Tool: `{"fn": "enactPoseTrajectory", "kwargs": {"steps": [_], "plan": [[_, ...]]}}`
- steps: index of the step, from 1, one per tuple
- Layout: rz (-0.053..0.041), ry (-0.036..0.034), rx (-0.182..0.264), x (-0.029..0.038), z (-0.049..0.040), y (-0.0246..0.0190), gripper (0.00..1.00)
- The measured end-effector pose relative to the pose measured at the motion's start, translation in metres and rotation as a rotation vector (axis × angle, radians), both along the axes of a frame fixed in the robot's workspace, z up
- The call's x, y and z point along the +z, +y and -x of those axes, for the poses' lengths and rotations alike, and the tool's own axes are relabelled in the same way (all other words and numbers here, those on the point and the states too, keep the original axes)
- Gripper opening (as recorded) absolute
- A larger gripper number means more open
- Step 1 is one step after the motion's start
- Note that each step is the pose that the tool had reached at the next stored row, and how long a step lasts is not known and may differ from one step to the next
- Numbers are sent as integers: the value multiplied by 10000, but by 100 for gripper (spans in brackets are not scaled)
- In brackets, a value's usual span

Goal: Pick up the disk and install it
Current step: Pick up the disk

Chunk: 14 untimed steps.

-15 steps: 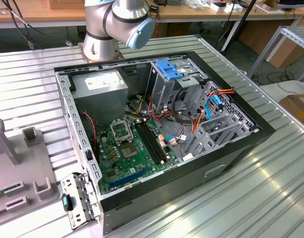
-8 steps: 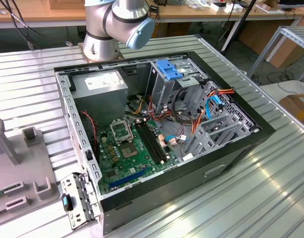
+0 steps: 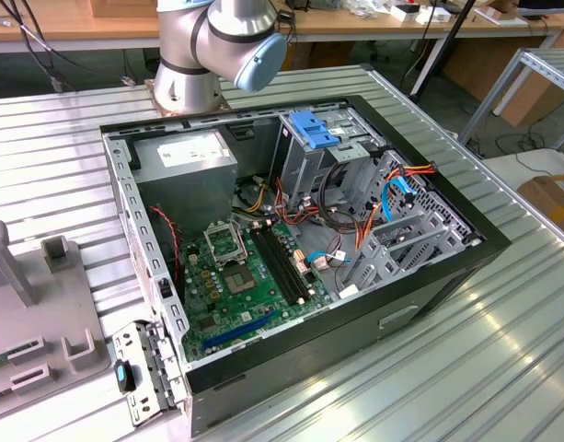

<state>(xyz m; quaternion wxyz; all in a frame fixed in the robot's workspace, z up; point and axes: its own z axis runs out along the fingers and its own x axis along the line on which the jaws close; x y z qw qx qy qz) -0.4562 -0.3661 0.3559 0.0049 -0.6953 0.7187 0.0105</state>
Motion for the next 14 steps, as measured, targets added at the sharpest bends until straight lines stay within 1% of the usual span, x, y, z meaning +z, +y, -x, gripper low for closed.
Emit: {"fn": "enactPoseTrajectory", "kwargs": {"steps": [2,3,5,10,11,12,14], "plan": [[-42,0,1,-3,5,5,54],[-66,0,1,-15,14,7,54],[-66,1,7,-80,26,7,54],[-65,2,6,-95,27,7,54],[-68,-2,6,-117,27,7,54],[-65,3,6,-125,26,7,54],[-65,3,6,-125,27,7,54]]}}
